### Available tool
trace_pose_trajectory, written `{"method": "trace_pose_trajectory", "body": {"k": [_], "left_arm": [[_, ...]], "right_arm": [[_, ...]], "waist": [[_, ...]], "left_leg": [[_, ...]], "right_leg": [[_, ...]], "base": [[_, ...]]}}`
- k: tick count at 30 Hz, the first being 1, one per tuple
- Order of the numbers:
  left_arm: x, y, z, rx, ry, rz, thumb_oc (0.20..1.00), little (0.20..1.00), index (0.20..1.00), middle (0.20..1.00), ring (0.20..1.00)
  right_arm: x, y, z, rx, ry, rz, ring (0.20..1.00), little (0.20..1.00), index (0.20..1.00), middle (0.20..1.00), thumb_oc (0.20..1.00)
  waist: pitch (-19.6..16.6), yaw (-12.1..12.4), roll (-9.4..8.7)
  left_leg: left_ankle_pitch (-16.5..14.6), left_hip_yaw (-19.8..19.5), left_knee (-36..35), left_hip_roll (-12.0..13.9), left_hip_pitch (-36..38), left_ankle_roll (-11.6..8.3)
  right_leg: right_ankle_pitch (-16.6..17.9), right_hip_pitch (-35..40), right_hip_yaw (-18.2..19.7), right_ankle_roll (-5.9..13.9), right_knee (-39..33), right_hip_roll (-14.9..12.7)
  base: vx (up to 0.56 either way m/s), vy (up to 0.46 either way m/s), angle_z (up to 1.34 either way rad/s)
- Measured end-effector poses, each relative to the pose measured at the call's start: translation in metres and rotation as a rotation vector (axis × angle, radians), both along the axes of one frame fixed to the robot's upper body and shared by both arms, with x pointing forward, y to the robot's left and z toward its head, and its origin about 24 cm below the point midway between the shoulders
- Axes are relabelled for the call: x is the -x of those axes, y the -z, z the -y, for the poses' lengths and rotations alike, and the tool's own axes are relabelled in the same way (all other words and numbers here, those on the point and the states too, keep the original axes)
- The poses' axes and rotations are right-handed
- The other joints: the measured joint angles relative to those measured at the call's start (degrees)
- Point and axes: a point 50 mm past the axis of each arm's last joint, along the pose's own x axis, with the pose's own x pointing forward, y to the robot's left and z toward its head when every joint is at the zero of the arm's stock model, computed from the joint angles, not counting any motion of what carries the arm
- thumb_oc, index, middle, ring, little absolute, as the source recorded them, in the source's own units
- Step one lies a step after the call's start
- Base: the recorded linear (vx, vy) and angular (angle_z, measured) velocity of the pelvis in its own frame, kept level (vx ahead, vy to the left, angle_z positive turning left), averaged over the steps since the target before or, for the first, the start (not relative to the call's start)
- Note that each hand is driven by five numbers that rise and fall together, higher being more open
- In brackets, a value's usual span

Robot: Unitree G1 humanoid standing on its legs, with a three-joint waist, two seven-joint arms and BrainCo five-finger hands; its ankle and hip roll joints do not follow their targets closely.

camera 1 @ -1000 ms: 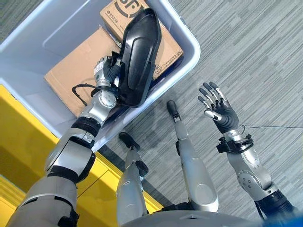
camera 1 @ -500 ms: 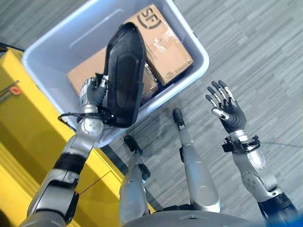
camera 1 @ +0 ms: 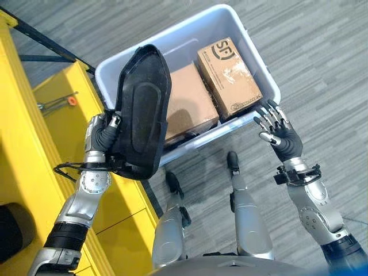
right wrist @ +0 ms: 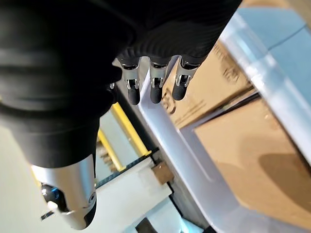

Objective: Move parts from the plastic box to the shelf.

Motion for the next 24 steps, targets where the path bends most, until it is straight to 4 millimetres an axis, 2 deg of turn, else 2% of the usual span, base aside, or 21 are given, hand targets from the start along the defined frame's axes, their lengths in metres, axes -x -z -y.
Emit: {"method": "trace_pose_trajectory", "body": {"k": [4, 9, 10, 12, 14, 16, 17, 20, 22, 23, 24], "left_arm": [[0.008, 0.008, 0.014, 0.102, 0.111, -0.042, 0.200, 0.200, 0.200, 0.200, 0.200], [0.015, 0.011, 0.021, 0.110, 0.191, -0.079, 0.200, 0.200, 0.200, 0.200, 0.200], [0.018, 0.013, 0.022, 0.124, 0.211, -0.097, 0.200, 0.200, 0.200, 0.200, 0.200], [0.019, 0.014, 0.025, 0.153, 0.237, -0.102, 0.200, 0.200, 0.200, 0.200, 0.200], [0.023, 0.013, 0.024, 0.180, 0.248, -0.104, 0.200, 0.200, 0.200, 0.200, 0.200], [0.028, 0.015, 0.023, 0.217, 0.253, -0.113, 0.200, 0.200, 0.200, 0.200, 0.200], [0.033, 0.016, 0.022, 0.215, 0.248, -0.122, 0.200, 0.200, 0.200, 0.200, 0.200], [0.043, 0.022, 0.020, 0.240, 0.245, -0.157, 0.200, 0.200, 0.200, 0.200, 0.200], [0.049, 0.029, 0.019, 0.257, 0.237, -0.191, 0.200, 0.200, 0.200, 0.200, 0.200], [0.050, 0.031, 0.021, 0.272, 0.236, -0.194, 0.200, 0.200, 0.200, 0.200, 0.200], [0.055, 0.037, 0.023, 0.304, 0.227, -0.212, 0.200, 0.200, 0.200, 0.200, 0.200]], "right_arm": [[0.001, 0.009, 0.000, 0.014, -0.009, -0.047, 1.000, 1.000, 1.000, 1.000, 1.000], [0.001, 0.023, -0.002, 0.034, -0.023, -0.111, 1.000, 1.000, 1.000, 1.000, 1.000], [-0.001, 0.023, -0.002, 0.039, -0.027, -0.115, 1.000, 1.000, 1.000, 1.000, 1.000], [0.000, 0.031, -0.002, 0.044, -0.029, -0.147, 1.000, 1.000, 1.000, 1.000, 1.000], [-0.002, 0.032, -0.004, 0.055, -0.045, -0.156, 1.000, 1.000, 1.000, 1.000, 1.000], [-0.002, 0.036, -0.009, 0.055, -0.065, -0.176, 1.000, 1.000, 1.000, 1.000, 1.000], [-0.004, 0.033, -0.010, 0.056, -0.071, -0.164, 1.000, 1.000, 1.000, 1.000, 1.000], [-0.002, 0.036, -0.012, 0.054, -0.077, -0.176, 1.000, 1.000, 1.000, 1.000, 1.000], [-0.002, 0.036, -0.011, 0.063, -0.080, -0.180, 1.000, 1.000, 1.000, 1.000, 1.000], [0.001, 0.038, -0.009, 0.063, -0.075, -0.187, 1.000, 1.000, 1.000, 1.000, 1.000], [0.003, 0.040, -0.007, 0.059, -0.067, -0.196, 1.000, 1.000, 1.000, 1.000, 1.000]], "waist": [[-0.57, 1.44, 1.20], [-1.54, 2.35, 2.35], [-1.68, 3.39, 2.77], [-2.90, 3.38, 2.89], [-3.34, 4.47, 2.90], [-4.53, 5.12, 2.44], [-5.42, 6.32, 2.35], [-6.40, 7.21, 1.77], [-6.77, 8.44, 1.80], [-7.16, 8.07, 1.49], [-7.72, 8.71, 1.43]], "left_leg": [[-0.47, -3.20, 0.03, 0.03, 2.66, 0.62], [-0.48, -6.43, 0.28, 0.18, 4.39, 0.65], [-0.50, -7.60, 0.66, 0.29, 4.89, 0.62], [-0.89, -9.49, 1.25, 0.54, 5.52, 0.76], [-1.39, -10.93, 2.24, 0.87, 6.17, 0.57], [-1.79, -12.12, 2.15, 1.29, 7.83, 1.13], [-2.00, -12.36, 2.45, 1.96, 8.04, 1.11], [-1.67, -15.33, 1.99, 4.00, 9.40, 1.74], [-1.70, -16.39, 3.39, 5.34, 8.11, 3.03], [-1.87, -17.61, 3.17, 5.57, 8.06, 3.68], [-0.60, -19.38, 2.52, 6.59, 7.93, 5.25]], "right_leg": [[-1.54, 4.37, -3.09, -0.14, 0.75, -0.48], [-4.14, 6.70, -5.97, -0.43, 4.58, -0.78], [-5.27, 7.49, -6.95, -0.34, 6.23, -0.88], [-8.74, 7.94, -8.87, -0.55, 10.31, -1.25], [-11.19, 8.04, -10.22, -1.08, 14.63, -1.36], [-14.87, 8.41, -11.01, -1.97, 18.71, -1.53], [-16.29, 7.87, -11.42, -2.25, 21.64, -1.11], [-19.72, 8.74, -14.12, -4.83, 25.49, 0.01], [-22.06, 8.24, -15.74, -5.64, 29.41, 2.00], [-23.55, 8.55, -16.46, -6.80, 29.53, 1.94], [-24.47, 8.81, -18.05, -8.18, 30.30, 2.70]], "base": [[-0.01, -0.051, 0.37], [-0.01, -0.074, 0.35], [-0.01, -0.114, 0.47], [-0.02, -0.148, 0.51], [0.00, -0.119, 0.34], [-0.03, -0.195, 0.33], [-0.07, -0.271, 0.24], [-0.07, -0.204, 0.31], [-0.06, -0.212, 0.30], [-0.03, -0.230, 0.62], [-0.02, -0.131, 0.61]]}}
